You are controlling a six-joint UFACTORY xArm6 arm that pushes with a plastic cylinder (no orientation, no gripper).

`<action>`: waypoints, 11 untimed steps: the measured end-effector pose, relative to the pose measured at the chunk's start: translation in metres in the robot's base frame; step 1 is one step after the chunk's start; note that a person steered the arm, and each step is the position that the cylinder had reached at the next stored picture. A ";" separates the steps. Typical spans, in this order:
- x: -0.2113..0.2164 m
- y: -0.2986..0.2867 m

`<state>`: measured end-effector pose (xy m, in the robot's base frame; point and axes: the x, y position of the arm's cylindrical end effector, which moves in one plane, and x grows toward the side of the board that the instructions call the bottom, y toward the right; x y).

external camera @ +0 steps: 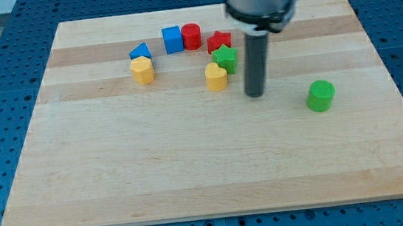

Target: Move the green circle to the left of the yellow heart

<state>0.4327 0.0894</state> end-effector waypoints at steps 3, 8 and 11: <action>-0.017 0.156; 0.045 0.121; 0.046 0.007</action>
<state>0.4788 0.0967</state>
